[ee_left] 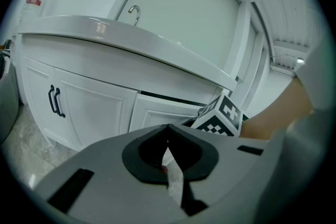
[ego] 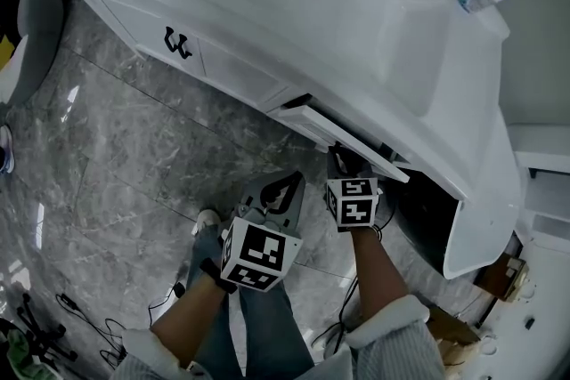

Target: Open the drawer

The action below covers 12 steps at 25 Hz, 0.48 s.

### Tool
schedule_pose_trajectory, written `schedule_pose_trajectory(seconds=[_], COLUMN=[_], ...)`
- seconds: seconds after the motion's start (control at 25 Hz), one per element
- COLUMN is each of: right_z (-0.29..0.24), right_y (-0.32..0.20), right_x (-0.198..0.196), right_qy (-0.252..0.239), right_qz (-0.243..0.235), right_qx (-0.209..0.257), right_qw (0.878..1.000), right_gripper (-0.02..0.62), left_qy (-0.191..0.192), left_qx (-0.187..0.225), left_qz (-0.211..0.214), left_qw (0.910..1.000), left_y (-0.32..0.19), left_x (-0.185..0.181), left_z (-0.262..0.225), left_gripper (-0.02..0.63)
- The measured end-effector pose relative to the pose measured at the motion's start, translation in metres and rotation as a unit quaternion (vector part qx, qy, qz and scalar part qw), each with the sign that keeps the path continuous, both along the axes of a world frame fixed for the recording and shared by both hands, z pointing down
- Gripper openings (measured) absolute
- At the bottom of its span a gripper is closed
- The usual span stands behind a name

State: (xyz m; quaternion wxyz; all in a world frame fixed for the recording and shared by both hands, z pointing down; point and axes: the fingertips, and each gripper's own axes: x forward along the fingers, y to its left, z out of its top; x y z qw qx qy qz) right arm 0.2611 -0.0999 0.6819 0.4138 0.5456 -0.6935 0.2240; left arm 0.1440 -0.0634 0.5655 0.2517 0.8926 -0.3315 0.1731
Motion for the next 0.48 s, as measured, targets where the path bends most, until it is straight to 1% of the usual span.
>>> schedule_pose_trajectory(seconds=[0.2, 0.48], right_z=[0.000, 0.000], right_y=[0.008, 0.023], right_x=[-0.004, -0.014], right_qy=[-0.001, -0.006], right_qz=[-0.021, -0.036], right_qx=[-0.003, 0.000], right_qw=[1.000, 0.999], right_gripper=[0.060, 0.052], left_qy=[0.000, -0.002], left_qx=[0.000, 0.001], left_qz=[0.004, 0.010], left_qw=[1.0000, 0.9999], left_y=[0.003, 0.006], left_x=[0.002, 0.004], left_z=[-0.001, -0.002], left_gripper=[0.017, 0.017])
